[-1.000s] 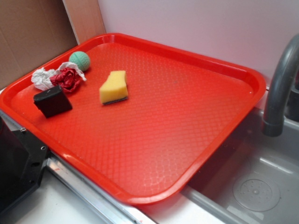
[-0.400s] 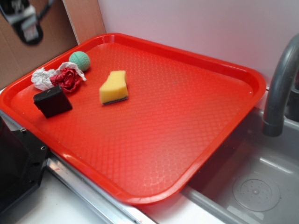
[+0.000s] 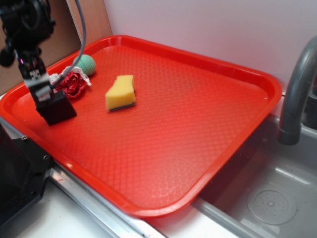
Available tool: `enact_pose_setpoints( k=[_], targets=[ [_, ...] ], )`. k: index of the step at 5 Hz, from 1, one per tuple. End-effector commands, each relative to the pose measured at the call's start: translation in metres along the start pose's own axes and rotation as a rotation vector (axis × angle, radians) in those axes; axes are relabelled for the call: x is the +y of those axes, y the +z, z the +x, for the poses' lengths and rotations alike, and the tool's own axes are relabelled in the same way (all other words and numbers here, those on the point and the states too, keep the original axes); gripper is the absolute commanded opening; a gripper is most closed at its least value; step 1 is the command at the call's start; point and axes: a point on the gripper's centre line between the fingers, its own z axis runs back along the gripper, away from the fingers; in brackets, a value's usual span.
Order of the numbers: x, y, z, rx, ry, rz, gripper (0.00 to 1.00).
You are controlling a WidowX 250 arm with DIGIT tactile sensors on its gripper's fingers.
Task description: Grab the black box.
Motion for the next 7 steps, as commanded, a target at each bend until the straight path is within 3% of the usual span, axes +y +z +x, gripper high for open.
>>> enact_pose_setpoints(
  k=[1,2,5,6,7],
  targets=[
    [0.003,-0.045,-0.002,-0.035,-0.012,-0.054,1.00],
    [0.003,-0.048,-0.001,-0.040,0.007,-0.052,0.00],
    [0.001,-0.026,0.010,-0.091,-0.006,-0.051,0.00],
    [-0.002,0.013,0.014,-0.172,0.102,-0.025,1.00],
    [-0.008,0.028,0.027,-0.161,0.282,0.019,1.00]
  ],
)
